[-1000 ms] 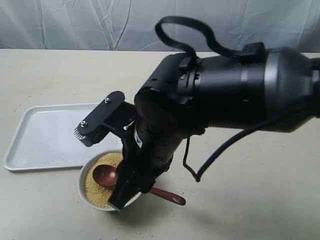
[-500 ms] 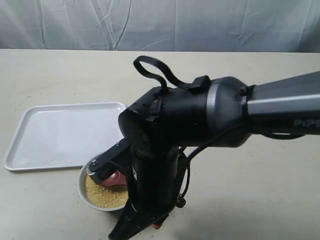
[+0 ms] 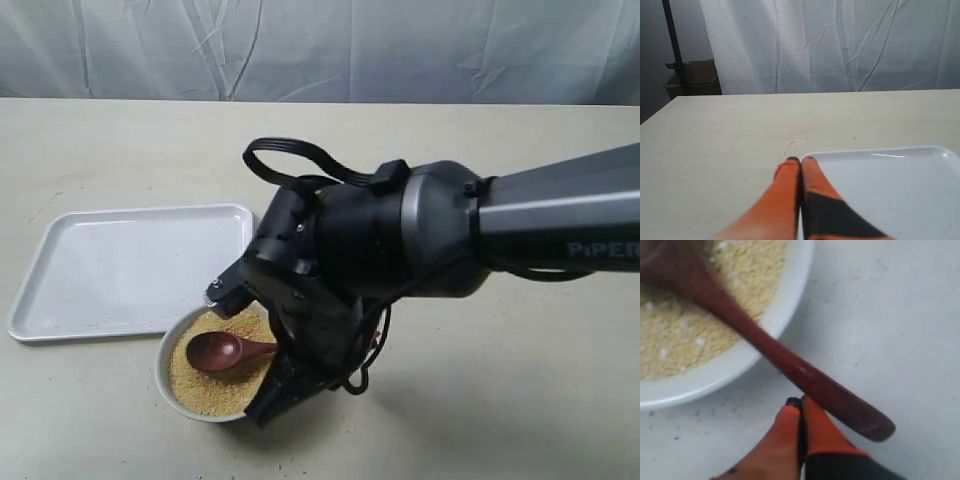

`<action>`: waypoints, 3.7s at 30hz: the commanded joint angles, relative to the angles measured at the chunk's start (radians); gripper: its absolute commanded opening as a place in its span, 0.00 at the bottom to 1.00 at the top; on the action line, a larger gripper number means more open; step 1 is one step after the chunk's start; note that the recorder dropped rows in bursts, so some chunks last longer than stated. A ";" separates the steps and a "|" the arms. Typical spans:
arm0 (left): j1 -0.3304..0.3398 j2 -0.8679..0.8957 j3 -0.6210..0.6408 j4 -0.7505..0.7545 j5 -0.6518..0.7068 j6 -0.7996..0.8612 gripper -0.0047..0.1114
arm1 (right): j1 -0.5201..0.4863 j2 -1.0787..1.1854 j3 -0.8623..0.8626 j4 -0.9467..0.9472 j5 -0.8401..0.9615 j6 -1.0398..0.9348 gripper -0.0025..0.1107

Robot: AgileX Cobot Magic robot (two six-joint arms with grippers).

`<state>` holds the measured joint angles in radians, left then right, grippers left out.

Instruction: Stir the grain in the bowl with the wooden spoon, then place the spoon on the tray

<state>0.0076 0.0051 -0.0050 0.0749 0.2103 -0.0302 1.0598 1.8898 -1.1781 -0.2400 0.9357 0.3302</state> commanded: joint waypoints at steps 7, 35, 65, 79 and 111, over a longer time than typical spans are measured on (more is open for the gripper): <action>0.001 -0.005 0.005 -0.003 -0.005 -0.003 0.04 | -0.001 -0.003 -0.004 -0.131 -0.051 0.113 0.02; 0.001 -0.005 0.005 -0.003 -0.003 -0.003 0.04 | -0.001 -0.503 0.785 0.609 -1.421 0.338 0.02; 0.001 -0.005 0.005 -0.003 -0.005 -0.003 0.04 | -0.001 0.011 0.712 0.694 -1.818 0.940 0.46; 0.001 -0.005 0.005 -0.003 -0.005 -0.003 0.04 | -0.001 0.011 0.716 0.790 -1.837 0.943 0.02; 0.001 -0.005 0.005 -0.003 -0.005 -0.003 0.04 | 0.018 -0.087 0.503 0.688 -1.855 -0.341 0.02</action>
<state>0.0076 0.0051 -0.0050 0.0749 0.2103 -0.0302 1.0763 1.7739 -0.6650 0.4310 -0.9220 0.0302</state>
